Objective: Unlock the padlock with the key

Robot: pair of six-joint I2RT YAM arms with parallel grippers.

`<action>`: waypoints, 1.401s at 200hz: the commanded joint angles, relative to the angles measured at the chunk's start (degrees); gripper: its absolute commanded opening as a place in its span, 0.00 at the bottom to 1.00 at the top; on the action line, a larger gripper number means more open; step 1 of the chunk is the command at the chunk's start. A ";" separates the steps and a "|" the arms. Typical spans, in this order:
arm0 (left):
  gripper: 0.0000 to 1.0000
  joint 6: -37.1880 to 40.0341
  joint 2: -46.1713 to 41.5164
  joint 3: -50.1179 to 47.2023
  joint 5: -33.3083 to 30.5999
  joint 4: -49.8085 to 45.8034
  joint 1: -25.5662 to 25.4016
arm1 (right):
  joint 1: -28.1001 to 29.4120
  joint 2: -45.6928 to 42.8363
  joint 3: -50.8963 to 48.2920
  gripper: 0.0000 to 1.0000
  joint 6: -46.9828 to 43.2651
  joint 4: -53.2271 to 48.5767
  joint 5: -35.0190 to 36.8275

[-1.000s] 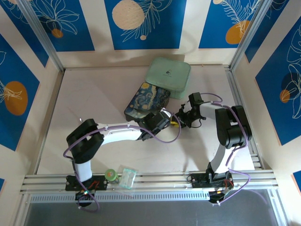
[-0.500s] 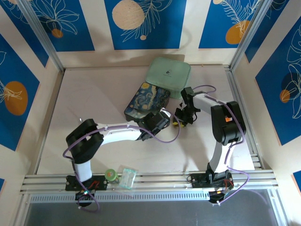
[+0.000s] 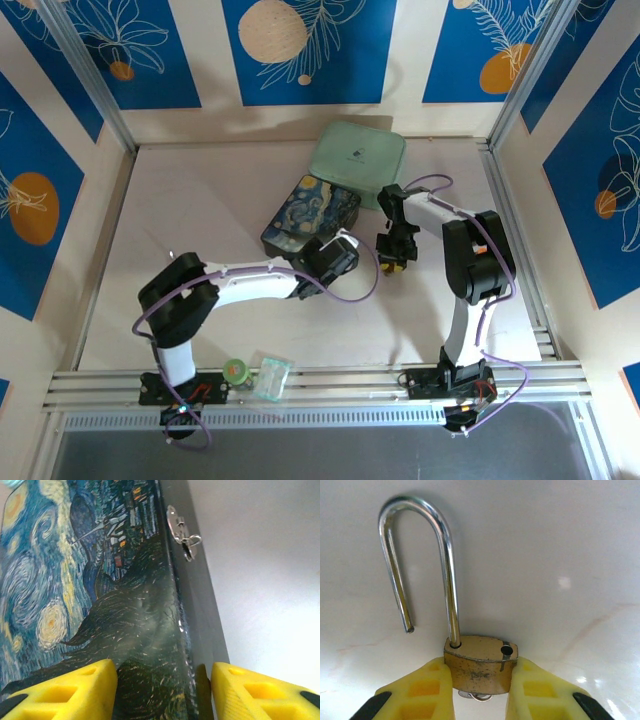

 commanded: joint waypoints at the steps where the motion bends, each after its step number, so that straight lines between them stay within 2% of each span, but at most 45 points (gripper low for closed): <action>1: 0.55 -2.98 0.15 -4.56 -1.10 -11.18 2.72 | 0.02 1.78 -0.95 0.24 -0.45 -4.65 8.74; 58: 0.73 -5.34 -4.08 -7.66 -3.33 -12.27 5.02 | 1.24 2.07 -1.03 0.40 -0.67 -4.17 9.62; 98: 0.85 -6.04 -8.45 -9.96 -3.68 -12.05 6.75 | 1.33 1.16 -1.36 0.47 -1.02 -4.15 10.67; 162: 0.98 -7.04 -16.26 -13.71 -2.81 -12.06 10.03 | 1.60 -3.43 -2.66 0.56 -1.55 -3.82 11.12; 193: 1.00 -8.21 -22.87 -16.54 -0.29 -11.17 11.70 | 1.77 -8.15 -3.43 0.61 -1.71 -2.08 10.33; 210: 1.00 -9.31 -30.26 -19.72 4.35 -7.58 12.62 | 2.45 -13.29 -4.97 0.74 -2.40 2.02 11.38; 212: 1.00 -9.49 -31.21 -20.21 4.92 -7.08 12.79 | 2.51 -14.01 -5.18 0.79 -2.56 2.58 11.47; 216: 1.00 -9.70 -33.12 -21.09 5.99 -5.90 13.10 | 2.62 -15.42 -5.75 0.95 -2.87 3.99 11.88; 219: 1.00 -9.96 -34.54 -21.80 6.63 -5.07 13.39 | 2.72 -16.56 -6.18 1.00 -3.07 5.22 12.09; 233: 0.99 -11.51 -40.54 -24.60 6.94 -1.97 15.78 | 2.83 -21.71 -8.29 0.99 -4.69 11.34 13.14; 250: 0.99 -11.58 -45.82 -27.24 2.96 1.30 19.76 | 2.60 -27.44 -11.08 0.99 -8.10 20.59 14.12; 261: 0.99 -8.87 -48.28 -29.28 -0.54 5.24 22.27 | 2.16 -30.38 -13.20 0.99 -10.49 27.63 14.76; 272: 0.99 -4.24 -50.03 -32.99 -3.50 13.77 24.55 | 1.06 -32.06 -15.44 0.99 -13.08 34.19 13.02; 280: 0.99 -1.37 -50.81 -35.71 -3.14 19.91 26.73 | 0.16 -32.70 -17.34 1.00 -15.61 39.04 11.86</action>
